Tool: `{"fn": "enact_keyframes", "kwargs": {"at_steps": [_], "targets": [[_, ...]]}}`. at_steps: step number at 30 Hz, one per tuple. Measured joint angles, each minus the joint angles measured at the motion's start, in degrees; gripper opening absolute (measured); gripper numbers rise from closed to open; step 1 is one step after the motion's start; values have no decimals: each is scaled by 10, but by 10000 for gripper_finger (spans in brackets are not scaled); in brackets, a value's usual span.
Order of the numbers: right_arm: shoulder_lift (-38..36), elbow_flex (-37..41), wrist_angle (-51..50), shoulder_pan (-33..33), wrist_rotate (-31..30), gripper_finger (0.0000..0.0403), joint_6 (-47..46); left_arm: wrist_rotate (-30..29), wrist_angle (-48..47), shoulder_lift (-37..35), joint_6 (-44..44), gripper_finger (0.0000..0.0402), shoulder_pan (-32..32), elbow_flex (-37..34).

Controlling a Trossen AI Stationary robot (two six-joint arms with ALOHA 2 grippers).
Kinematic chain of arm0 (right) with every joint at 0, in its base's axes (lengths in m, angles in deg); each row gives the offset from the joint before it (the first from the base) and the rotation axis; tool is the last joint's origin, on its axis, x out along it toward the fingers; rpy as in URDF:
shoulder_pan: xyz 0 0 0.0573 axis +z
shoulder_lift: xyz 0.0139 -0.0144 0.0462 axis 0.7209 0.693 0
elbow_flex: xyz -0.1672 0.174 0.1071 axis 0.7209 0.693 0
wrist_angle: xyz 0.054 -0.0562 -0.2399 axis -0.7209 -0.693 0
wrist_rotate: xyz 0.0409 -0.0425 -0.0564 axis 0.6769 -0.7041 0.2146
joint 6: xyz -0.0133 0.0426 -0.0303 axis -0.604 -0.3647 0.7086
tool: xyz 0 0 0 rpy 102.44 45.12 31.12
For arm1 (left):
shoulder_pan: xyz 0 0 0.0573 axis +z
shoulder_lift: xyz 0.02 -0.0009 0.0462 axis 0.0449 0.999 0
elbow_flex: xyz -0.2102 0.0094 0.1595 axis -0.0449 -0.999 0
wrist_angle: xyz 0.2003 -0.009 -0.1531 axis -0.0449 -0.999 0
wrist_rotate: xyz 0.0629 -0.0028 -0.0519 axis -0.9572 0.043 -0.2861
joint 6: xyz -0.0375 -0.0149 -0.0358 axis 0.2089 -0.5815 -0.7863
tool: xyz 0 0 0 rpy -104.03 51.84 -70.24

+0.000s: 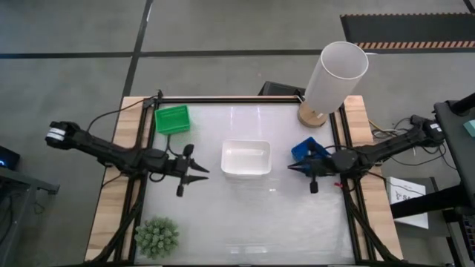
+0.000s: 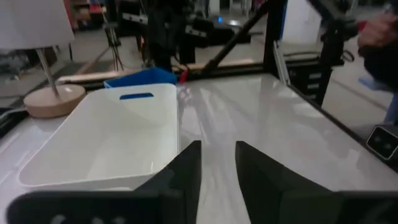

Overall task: Stack baskets by color
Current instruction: Return to Home Position

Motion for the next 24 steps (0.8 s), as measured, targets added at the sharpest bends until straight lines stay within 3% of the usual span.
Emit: {"fn": "enact_keyframes", "kwargs": {"at_steps": [10, 18, 24], "targets": [[-123, 55, -2, 0, 3, 9, 8, -1, 95, -72, -11, 32, 0, -107], [-198, 77, -8, 0, 3, 9, 43, -55, 86, -160, -5, 24, 1, -156], [-248, 76, -24, -4, -2, 9, 81, -105, 14, -231, 36, 24, 1, -156]]}}
